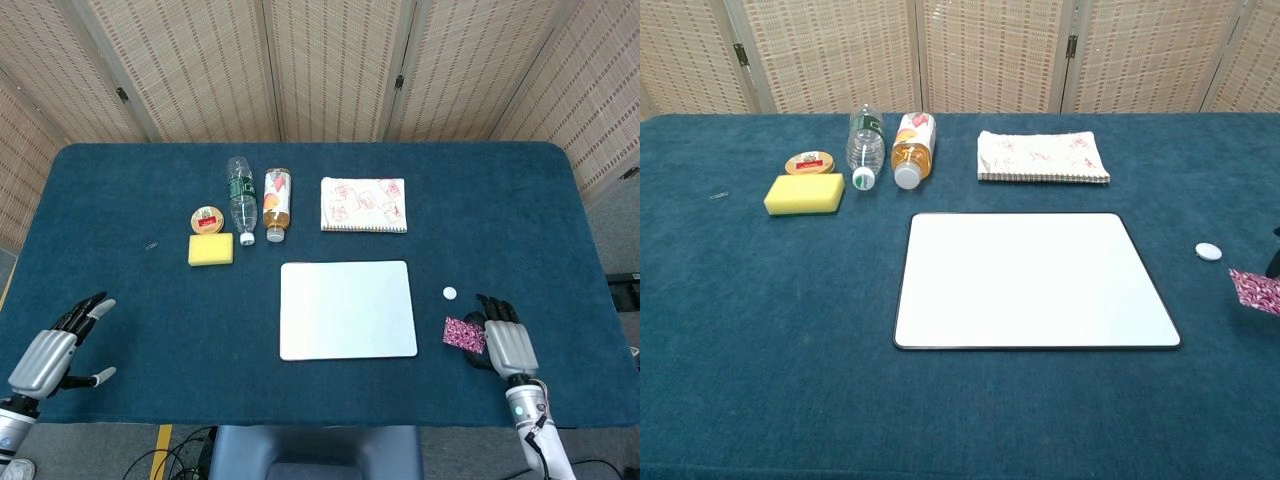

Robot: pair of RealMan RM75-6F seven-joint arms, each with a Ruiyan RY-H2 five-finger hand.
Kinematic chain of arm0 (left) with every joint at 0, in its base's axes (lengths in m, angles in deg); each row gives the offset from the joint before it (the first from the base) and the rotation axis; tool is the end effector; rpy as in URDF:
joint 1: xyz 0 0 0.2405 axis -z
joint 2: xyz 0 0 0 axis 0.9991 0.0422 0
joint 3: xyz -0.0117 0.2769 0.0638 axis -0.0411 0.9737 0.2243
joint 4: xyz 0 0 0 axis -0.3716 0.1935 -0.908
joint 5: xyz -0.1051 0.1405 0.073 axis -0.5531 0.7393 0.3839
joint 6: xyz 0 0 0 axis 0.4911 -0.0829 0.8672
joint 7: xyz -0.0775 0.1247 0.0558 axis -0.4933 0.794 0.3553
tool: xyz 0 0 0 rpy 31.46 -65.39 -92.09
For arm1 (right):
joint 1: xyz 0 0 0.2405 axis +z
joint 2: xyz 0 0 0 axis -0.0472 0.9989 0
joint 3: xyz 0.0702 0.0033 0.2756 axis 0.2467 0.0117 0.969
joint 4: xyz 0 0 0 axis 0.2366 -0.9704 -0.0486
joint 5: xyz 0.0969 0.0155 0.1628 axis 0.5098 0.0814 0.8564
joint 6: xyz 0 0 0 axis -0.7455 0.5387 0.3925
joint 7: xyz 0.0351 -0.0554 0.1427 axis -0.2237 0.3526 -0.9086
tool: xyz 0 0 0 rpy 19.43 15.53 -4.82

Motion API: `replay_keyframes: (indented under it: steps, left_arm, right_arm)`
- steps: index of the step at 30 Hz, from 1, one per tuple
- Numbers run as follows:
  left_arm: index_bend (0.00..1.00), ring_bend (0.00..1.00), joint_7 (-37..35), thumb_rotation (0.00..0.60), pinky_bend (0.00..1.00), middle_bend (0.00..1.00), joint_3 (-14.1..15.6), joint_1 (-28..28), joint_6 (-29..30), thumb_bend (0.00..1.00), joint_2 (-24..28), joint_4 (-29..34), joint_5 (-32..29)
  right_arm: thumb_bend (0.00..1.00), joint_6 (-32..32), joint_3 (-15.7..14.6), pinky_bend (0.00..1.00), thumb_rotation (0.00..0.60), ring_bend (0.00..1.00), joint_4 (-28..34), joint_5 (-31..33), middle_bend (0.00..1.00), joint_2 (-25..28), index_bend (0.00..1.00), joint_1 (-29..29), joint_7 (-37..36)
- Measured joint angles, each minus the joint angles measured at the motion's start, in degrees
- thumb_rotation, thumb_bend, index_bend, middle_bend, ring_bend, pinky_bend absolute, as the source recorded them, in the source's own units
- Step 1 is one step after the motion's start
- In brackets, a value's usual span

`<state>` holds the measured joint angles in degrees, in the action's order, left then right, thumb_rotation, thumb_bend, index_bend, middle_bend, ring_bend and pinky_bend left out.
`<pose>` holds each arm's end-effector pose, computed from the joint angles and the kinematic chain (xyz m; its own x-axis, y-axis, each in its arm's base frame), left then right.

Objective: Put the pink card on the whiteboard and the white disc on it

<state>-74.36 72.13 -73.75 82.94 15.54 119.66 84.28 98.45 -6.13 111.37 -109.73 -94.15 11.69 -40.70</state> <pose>-0.3221 0.2232 0.1759 0.2802 0.2132 0.9360 0.9485 -0.2119 -0.2357 -0.3123 -0.2403 0.0622 0.3317 -0.2999 0.8945 -0.9274 0.0702 0.3674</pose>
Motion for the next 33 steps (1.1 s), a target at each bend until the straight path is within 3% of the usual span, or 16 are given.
replay_keyframes:
  steps: [9,19,22,23,26,33]
  left_arm:
    - [0.02,0.02,-3.04,0.600,0.20,0.00,-0.35,0.01,0.15,0.22,0.47,-0.93,-0.59]
    - [0.03,0.02,-5.61,0.600,0.20,0.00,-0.40,-0.15,0.80,0.22,0.94,-1.75,-0.44]
    - [0.03,0.02,-6.12,0.600,0.20,0.00,-0.43,-0.23,0.96,0.22,1.05,-1.89,-0.47]
    - [0.03,0.02,-6.20,0.600,0.20,0.00,-0.44,-0.25,0.96,0.22,1.07,-1.89,-0.54]
    - [0.03,0.02,-6.49,0.600,0.20,0.00,-0.48,-0.30,1.03,0.22,1.13,-1.87,-0.61]
    - [0.03,0.02,-6.63,0.600,0.20,0.00,-0.54,-0.66,1.72,0.22,1.22,-1.79,-0.53]
  right_arm:
    - [0.21,-5.04,5.39,0.00,0.600,0.00,2.20,4.00,0.07,-2.28,0.42,8.46,6.49]
    - [0.21,-11.00,8.57,0.00,0.600,0.00,-2.91,13.90,0.07,-9.58,0.41,18.88,14.42]
    - [0.21,-11.71,8.50,0.00,0.600,0.00,-3.86,15.17,0.04,-10.47,0.25,20.00,14.41]
    - [0.21,-12.01,8.43,0.00,0.600,0.00,-4.12,15.42,0.02,-10.57,0.15,20.24,14.24]
    - [0.20,-12.77,7.99,0.00,0.600,0.00,-4.36,15.82,0.00,-10.50,0.02,20.83,13.41]
    - [0.18,-12.32,6.62,0.00,0.600,0.00,-3.37,15.94,0.00,-9.26,0.00,21.29,12.62]
